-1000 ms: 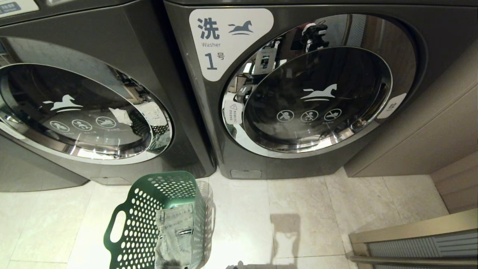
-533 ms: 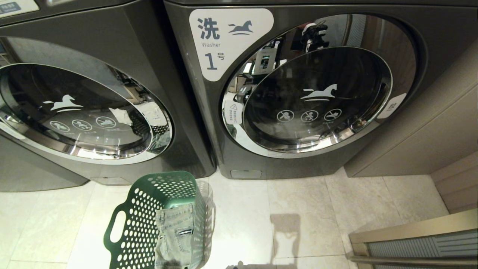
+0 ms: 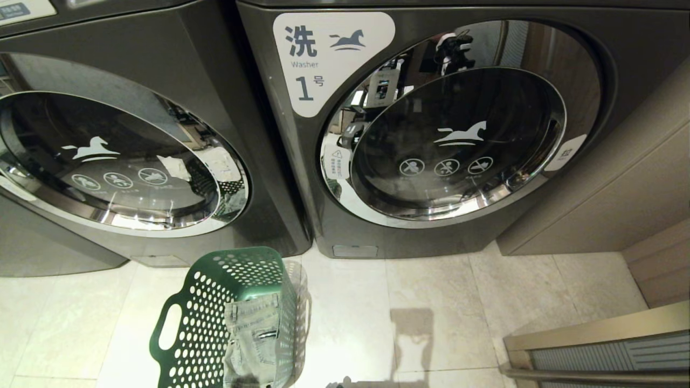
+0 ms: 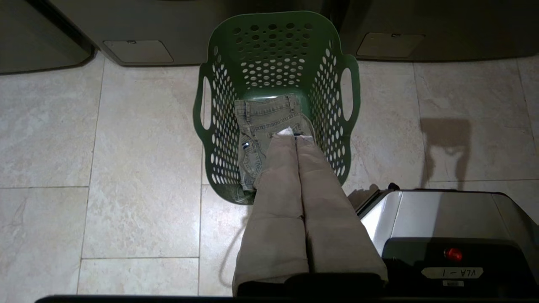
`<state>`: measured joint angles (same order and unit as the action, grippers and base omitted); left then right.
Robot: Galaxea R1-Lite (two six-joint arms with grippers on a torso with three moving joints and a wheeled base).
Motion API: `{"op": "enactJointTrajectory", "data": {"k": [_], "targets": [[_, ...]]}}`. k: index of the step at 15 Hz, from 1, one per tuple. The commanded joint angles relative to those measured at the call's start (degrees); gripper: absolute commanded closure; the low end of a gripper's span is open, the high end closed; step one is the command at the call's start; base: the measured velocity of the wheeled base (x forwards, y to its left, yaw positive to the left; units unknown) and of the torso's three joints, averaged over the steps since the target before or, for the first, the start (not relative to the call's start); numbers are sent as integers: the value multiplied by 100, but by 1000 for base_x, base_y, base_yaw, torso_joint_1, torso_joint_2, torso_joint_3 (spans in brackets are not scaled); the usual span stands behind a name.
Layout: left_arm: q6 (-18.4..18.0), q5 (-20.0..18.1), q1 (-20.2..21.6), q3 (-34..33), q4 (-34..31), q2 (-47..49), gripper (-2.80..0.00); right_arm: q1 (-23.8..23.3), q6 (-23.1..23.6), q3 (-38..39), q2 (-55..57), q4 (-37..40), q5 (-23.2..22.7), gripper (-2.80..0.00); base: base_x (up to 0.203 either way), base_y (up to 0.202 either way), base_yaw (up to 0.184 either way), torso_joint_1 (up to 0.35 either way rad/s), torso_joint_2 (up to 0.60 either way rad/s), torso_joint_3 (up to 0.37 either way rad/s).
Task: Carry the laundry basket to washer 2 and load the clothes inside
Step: Open the lid of the washing machine
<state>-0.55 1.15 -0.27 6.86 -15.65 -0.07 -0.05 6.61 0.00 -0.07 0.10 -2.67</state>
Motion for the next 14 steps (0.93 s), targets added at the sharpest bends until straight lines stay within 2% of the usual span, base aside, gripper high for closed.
{"op": "enactJointTrajectory", "data": {"k": [1, 5, 7, 10, 13, 14], "targets": [[-7, 1, 0, -35, -7, 7, 0, 4, 7, 0, 7, -1, -5, 0, 0, 0, 0, 0, 0, 0], [75, 0, 0, 805, -51, 19, 0, 5, 7, 0, 7, -1, -5, 0, 0, 0, 0, 0, 0, 0], [121, -84, -4, 1326, -80, 374, 0, -1, 7, 0, 7, -1, -5, 0, 0, 0, 0, 0, 0, 0], [318, -426, -37, 2659, -54, 1907, 0, 5, 7, 0, 7, -1, -5, 0, 0, 0, 0, 0, 0, 0], [1059, -902, -72, 3966, 49, 3834, 0, 0, 7, 0, 7, -1, -5, 0, 0, 0, 0, 0, 0, 0], [1293, -1062, -89, 4198, 168, 4383, 0, 5, 7, 0, 7, -1, -5, 0, 0, 0, 0, 0, 0, 0]]}}
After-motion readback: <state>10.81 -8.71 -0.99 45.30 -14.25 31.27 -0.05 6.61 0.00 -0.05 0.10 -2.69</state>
